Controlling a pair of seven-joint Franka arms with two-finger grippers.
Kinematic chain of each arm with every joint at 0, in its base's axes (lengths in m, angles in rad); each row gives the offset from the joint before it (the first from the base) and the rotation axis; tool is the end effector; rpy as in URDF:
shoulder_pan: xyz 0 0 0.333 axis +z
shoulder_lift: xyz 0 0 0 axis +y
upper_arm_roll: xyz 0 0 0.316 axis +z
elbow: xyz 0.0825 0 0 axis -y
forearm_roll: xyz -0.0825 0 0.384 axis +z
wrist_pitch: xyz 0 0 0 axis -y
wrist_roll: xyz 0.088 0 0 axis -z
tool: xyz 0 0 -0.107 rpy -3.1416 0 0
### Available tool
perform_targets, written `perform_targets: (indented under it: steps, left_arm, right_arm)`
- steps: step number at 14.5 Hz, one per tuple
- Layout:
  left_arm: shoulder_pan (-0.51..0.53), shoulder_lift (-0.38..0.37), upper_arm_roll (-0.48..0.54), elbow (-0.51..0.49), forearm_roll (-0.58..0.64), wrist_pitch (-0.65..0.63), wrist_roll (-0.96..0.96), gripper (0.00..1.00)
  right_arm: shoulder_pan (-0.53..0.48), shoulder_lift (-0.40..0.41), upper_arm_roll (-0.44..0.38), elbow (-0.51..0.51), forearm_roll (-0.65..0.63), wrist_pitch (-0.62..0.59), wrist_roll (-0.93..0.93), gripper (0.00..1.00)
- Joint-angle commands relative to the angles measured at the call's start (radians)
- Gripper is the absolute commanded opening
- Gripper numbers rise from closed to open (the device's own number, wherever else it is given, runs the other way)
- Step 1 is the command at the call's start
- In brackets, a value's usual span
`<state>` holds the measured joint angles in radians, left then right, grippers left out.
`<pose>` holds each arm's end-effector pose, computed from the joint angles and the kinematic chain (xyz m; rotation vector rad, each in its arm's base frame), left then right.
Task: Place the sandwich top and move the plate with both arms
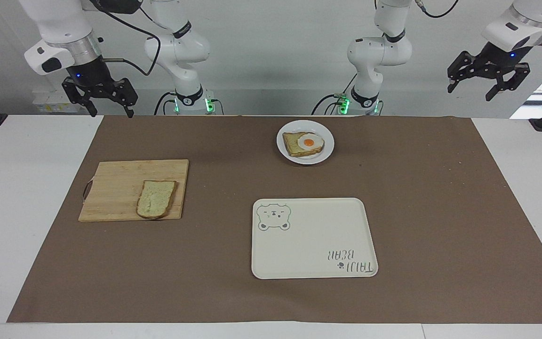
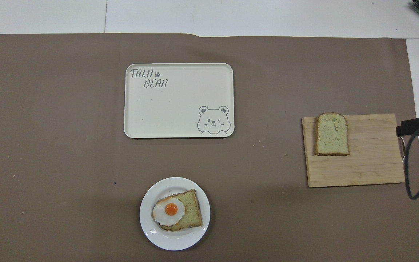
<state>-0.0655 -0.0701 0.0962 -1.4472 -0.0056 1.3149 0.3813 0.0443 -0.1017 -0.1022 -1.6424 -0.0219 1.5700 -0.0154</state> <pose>0.5021 0.0170 0.6964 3.0673 -0.5460 -0.0915 0.5214 -0.0355 0.6451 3.1280 -0.0664 0.0443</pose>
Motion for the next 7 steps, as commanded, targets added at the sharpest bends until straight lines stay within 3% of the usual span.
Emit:
perform_targets:
  steps: [1, 7]
  left_arm:
    - [-0.02, -0.014, 0.014, -0.013, 0.012, -0.009, 0.005, 1.0]
    - [-0.02, -0.013, 0.016, -0.013, 0.012, -0.009, 0.005, 1.0]
  right_arm:
    - [-0.007, -0.015, 0.003, -0.023, 0.0, 0.021, 0.003, 1.0]
    - [-0.007, -0.016, 0.001, -0.023, -0.006, 0.021, -0.043, 1.0]
